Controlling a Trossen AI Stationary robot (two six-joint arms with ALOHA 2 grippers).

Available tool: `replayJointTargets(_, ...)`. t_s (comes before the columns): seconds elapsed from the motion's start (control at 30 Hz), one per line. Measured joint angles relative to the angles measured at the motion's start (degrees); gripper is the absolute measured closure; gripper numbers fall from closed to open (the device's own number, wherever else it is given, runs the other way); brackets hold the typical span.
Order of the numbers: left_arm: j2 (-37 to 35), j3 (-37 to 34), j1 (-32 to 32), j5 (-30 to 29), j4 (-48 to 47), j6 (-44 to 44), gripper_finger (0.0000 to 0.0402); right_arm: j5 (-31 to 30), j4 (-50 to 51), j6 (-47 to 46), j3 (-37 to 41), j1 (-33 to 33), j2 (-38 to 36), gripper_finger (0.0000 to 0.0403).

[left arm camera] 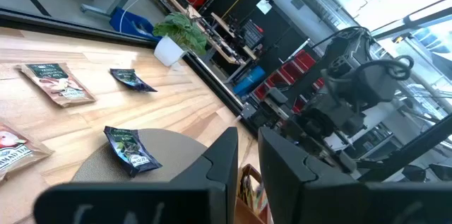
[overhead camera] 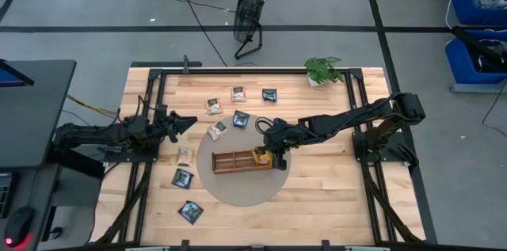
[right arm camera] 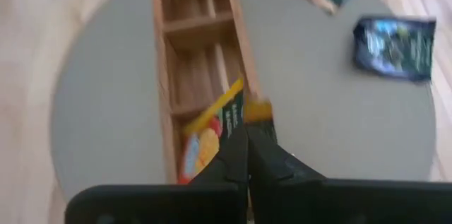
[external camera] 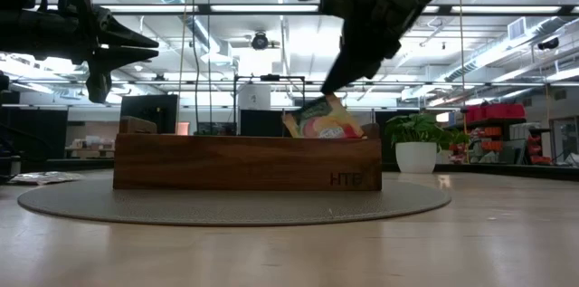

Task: Pick & Place Tea
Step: Put the orange tea bag into the right section of the wooden organizer

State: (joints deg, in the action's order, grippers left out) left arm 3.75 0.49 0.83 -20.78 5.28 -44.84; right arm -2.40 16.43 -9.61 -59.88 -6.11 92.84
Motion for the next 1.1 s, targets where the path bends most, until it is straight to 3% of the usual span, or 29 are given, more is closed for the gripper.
replayJointTargets(0.5,0.00,0.00,0.01,0.01,-0.02,0.00,0.0342,-1.46,2.37,7.46,0.00,-0.62,-0.48,0.0393)
replayJointTargets(1.1,0.00,0.00,0.01,0.02,0.00,0.00,0.0342,15.87,7.31,-2.42,-0.91,6.88,-0.91,0.0224)
